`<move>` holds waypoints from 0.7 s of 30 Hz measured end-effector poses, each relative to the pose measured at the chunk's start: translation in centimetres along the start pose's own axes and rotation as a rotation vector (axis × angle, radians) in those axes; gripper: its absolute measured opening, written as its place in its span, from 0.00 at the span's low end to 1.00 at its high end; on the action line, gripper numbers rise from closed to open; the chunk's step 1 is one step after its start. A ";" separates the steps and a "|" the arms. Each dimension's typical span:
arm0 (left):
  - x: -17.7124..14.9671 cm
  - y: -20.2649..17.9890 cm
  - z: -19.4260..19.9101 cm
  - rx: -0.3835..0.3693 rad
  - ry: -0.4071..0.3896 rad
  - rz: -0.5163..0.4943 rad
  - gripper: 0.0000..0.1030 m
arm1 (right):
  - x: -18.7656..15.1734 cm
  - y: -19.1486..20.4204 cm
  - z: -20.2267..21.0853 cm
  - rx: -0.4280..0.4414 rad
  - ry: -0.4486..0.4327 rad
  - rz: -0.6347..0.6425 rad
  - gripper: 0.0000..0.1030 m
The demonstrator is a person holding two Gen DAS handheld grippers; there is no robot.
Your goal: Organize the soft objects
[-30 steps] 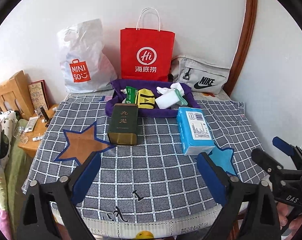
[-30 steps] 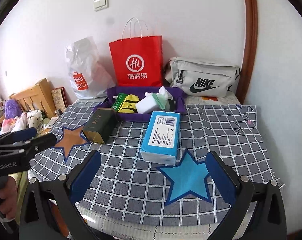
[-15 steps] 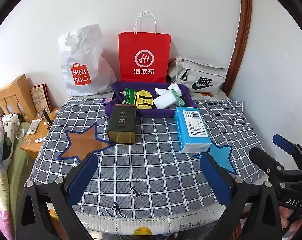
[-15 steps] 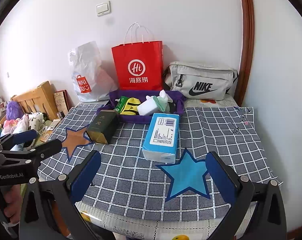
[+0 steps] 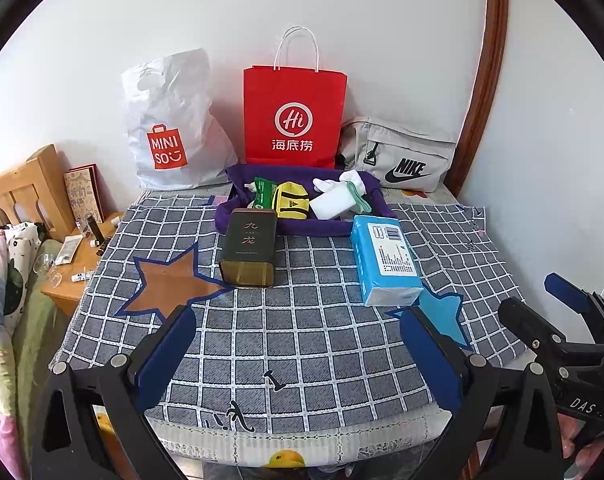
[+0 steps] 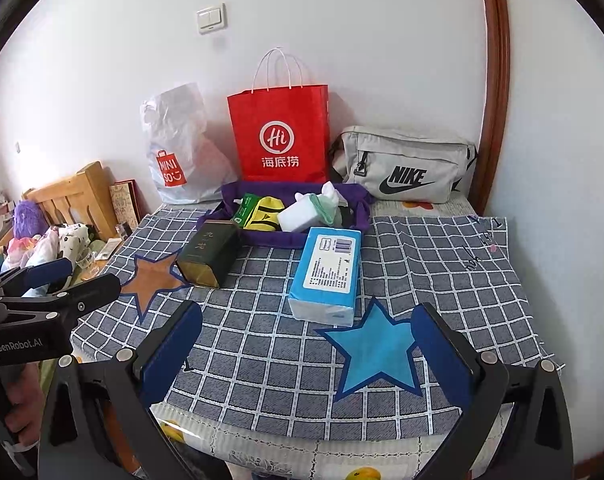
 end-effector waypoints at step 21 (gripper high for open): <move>-0.3 0.3 0.3 0.001 0.002 0.007 1.00 | 0.0 0.4 0.4 -0.003 -0.008 0.003 1.00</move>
Point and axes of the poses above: each gripper's, at about its wrist camera, not at the fingertips, and z roughly against the way its jaws point, y to its left, x to its top, the point moved 8 cm from there along -z, roughly the way its jaws point, and after that the axes turned 3 degrees about -z, right-handed, at the moved point
